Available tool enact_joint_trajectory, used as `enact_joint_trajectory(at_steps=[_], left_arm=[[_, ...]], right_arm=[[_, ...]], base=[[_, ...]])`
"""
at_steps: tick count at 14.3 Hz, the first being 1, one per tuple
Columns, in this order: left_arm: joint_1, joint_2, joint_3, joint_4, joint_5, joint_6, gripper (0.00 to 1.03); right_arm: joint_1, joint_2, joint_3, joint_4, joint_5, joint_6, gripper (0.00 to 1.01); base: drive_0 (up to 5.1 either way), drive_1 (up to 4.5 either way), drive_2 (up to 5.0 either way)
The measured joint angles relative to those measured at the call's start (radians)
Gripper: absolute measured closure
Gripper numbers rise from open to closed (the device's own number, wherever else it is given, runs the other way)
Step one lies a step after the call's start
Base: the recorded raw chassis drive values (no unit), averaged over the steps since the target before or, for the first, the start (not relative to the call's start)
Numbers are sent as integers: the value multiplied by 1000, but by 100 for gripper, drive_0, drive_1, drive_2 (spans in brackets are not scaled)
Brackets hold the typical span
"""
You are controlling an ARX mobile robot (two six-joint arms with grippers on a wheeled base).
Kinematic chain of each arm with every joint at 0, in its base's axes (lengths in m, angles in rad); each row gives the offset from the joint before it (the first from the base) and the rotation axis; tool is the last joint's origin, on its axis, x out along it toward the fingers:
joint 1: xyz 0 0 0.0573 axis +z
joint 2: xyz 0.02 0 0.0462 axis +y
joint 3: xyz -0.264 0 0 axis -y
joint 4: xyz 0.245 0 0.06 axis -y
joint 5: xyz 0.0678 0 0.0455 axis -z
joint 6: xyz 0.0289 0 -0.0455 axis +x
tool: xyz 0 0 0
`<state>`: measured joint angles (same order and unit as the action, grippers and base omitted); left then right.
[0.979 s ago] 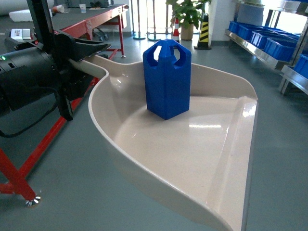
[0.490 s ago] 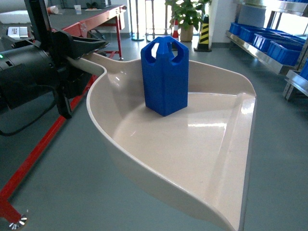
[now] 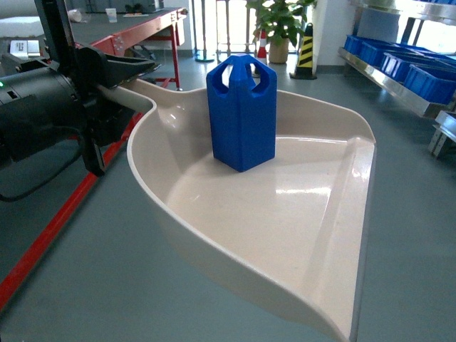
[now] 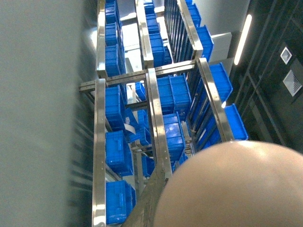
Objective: Place part in tray to right shelf
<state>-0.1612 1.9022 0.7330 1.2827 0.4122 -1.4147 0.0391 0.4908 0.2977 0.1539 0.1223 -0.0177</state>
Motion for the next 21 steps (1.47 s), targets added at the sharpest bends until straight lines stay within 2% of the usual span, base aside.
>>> enact_joint_trajectory(at_steps=[21], left_arm=[[0,0,1,-1,0,0,91]], right_arm=[[0,-2,0,1,0,0,3]], base=[[-1,414,-416]])
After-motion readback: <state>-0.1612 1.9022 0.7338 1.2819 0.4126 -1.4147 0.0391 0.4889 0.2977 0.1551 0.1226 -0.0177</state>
